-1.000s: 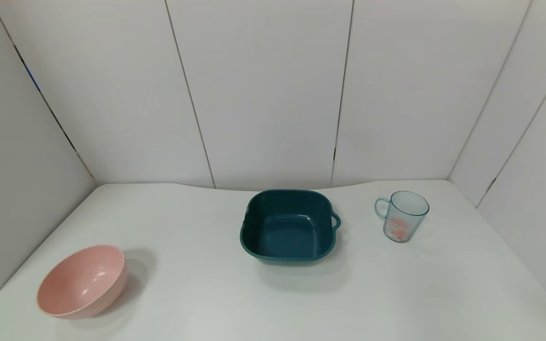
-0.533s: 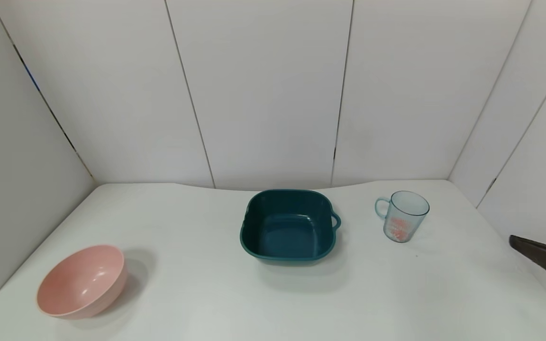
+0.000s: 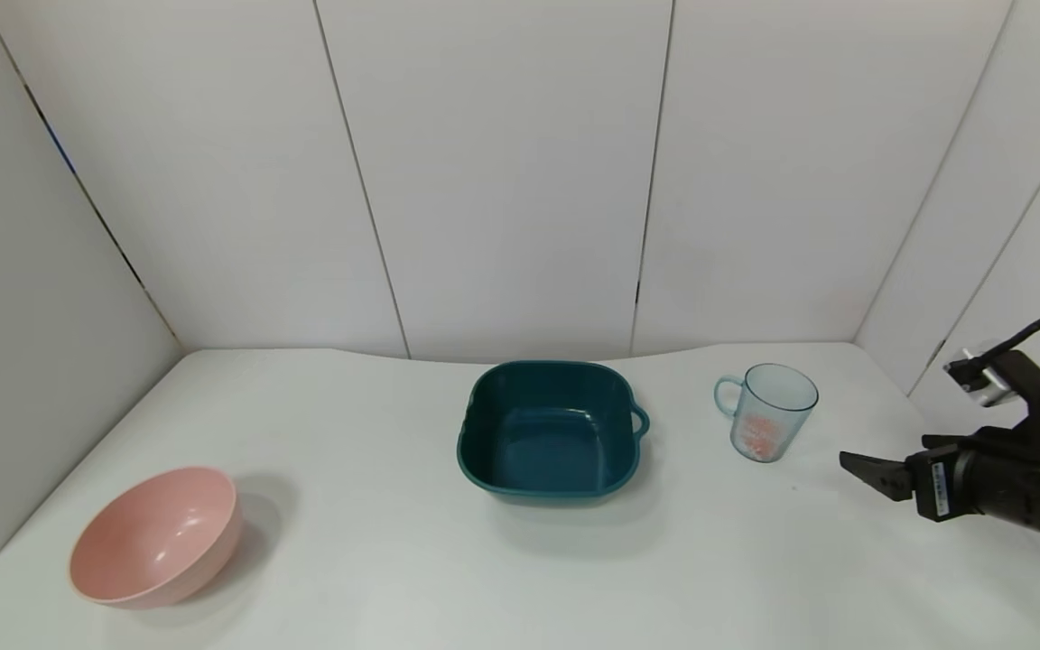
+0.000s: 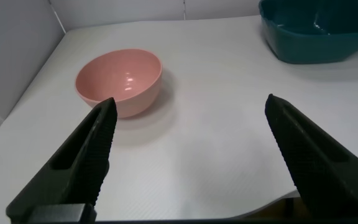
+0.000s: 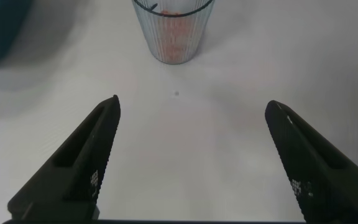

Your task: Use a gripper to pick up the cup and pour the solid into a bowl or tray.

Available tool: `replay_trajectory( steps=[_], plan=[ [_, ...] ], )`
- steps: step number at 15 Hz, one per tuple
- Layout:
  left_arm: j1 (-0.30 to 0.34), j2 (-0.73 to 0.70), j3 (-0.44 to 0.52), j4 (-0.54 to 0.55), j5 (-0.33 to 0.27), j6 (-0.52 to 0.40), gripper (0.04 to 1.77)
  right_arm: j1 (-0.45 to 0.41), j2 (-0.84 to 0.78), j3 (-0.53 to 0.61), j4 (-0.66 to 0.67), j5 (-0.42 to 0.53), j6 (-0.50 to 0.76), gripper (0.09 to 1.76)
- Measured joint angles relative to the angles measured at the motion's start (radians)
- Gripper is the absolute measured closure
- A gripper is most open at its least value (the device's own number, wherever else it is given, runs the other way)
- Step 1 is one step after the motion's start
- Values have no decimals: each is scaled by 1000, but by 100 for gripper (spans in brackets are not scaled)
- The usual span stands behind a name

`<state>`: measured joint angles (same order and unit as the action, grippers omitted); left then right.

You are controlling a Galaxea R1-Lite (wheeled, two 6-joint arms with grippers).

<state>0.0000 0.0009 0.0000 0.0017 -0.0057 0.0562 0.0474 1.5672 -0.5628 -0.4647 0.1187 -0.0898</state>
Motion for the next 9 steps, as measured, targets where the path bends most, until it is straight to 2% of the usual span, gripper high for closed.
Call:
replay_trajectory(
  steps=[4, 9],
  plan=[
    [0, 0, 0, 0, 0, 0, 9, 11, 200, 5, -205, 32, 4, 15],
    [0, 0, 0, 0, 0, 0, 9, 9, 357, -52, -279, 97, 3, 15]
  ],
)
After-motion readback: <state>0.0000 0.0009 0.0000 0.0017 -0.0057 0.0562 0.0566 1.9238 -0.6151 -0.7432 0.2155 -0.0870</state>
